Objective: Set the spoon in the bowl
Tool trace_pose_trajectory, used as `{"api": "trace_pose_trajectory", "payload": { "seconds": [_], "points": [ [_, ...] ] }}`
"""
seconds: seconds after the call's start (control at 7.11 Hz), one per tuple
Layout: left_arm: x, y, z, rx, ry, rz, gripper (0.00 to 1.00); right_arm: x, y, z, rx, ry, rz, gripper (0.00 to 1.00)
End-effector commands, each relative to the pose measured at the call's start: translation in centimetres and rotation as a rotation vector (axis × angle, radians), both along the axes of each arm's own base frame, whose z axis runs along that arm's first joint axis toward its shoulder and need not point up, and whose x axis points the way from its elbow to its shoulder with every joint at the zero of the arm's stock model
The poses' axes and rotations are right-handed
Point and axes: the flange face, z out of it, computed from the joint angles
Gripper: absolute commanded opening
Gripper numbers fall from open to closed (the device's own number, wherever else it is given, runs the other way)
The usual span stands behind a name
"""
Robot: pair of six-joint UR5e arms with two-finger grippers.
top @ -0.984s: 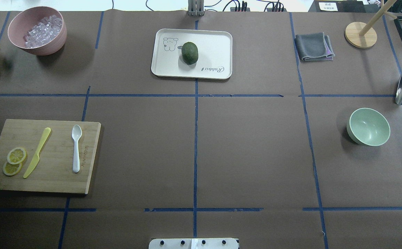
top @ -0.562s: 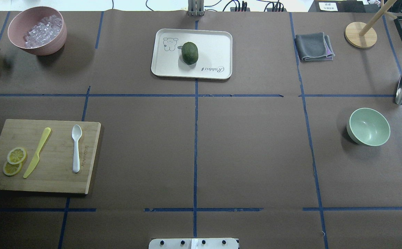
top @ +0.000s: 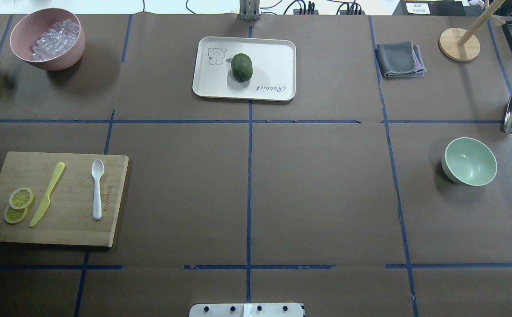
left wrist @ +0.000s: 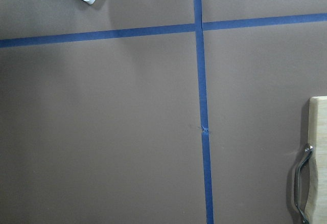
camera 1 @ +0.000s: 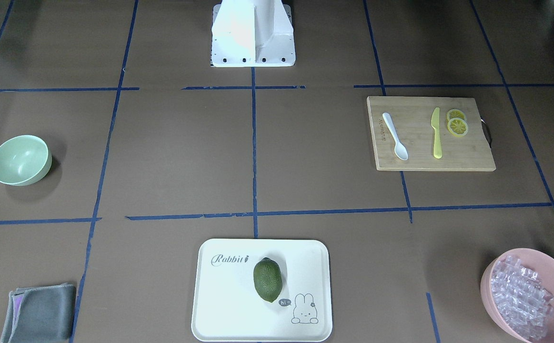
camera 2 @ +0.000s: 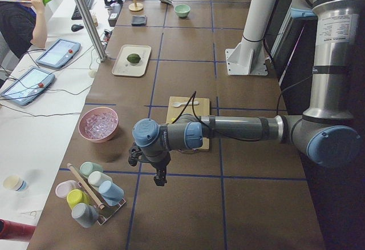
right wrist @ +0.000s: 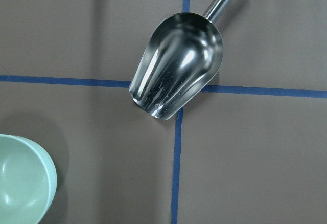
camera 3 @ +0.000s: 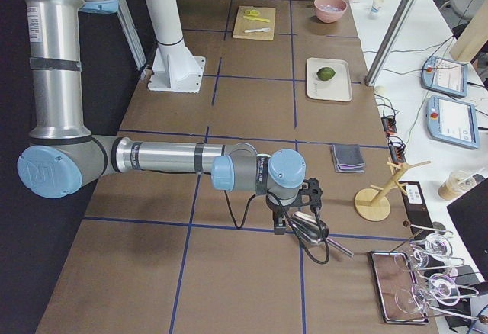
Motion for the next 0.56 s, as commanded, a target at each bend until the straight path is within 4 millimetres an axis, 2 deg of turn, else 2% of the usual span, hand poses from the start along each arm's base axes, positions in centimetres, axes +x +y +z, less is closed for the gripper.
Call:
{"api": "trace_pose_trajectory", "payload": {
  "seconds": [0.0,0.14,0.42],
  "points": [
    [0.0,0.0,-0.1,0.003,0.0,0.0,1.0,-5.6,-1.3,-2.2,-0.009,-0.024,0.068,1.0],
    [0.0,0.0,-0.1,0.003,0.0,0.0,1.0,-8.6,-1.4,-2.8,-0.017,-0.035,0.108,1.0],
    [0.0,0.0,0.0,0.001,0.0,0.0,1.0,-13.5,0.3,-2.1,-0.036,-0.027,0.119,1.0]
  ]
}}
